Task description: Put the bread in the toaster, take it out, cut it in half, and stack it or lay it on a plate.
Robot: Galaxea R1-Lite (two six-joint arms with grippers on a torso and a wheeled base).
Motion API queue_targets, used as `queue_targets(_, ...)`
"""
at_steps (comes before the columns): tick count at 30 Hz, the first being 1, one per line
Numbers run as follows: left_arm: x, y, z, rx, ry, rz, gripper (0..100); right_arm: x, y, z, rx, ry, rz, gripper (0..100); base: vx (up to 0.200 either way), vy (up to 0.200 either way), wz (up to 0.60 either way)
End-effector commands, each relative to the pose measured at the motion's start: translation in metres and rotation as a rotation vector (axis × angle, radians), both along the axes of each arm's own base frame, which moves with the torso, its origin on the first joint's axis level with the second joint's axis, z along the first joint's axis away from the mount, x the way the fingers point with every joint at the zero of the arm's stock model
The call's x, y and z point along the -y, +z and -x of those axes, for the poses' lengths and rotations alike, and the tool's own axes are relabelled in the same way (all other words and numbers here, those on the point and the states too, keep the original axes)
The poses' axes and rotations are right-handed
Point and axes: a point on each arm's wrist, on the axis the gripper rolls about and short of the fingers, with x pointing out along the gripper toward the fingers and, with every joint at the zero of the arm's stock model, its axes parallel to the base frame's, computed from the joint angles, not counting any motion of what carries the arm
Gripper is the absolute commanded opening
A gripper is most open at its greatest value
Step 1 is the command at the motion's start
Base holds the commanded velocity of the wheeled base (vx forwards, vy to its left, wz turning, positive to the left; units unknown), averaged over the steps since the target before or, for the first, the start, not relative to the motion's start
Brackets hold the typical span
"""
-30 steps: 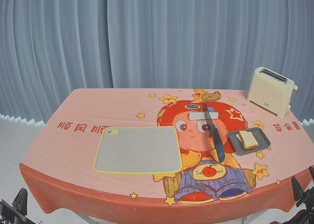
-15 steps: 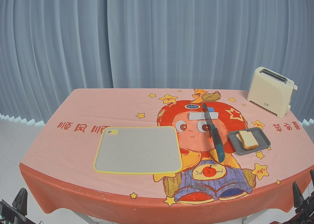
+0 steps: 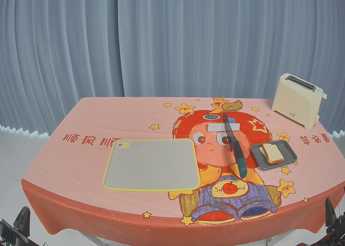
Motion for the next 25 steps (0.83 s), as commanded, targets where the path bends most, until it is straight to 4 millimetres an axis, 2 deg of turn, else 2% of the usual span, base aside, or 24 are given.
queue_targets(1,0.0000,-0.0049,-0.0012,-0.017,-0.001,0.000,0,0.0000,-0.0052,0.0001,0.002,0.004,-0.004,100,0.000,0.000,0.00)
queue_targets(25,0.0000,-0.0049,-0.0013,-0.019,0.000,0.000,0,0.0000,-0.0052,0.0001,0.002,0.004,-0.029,100,0.000,0.000,0.00)
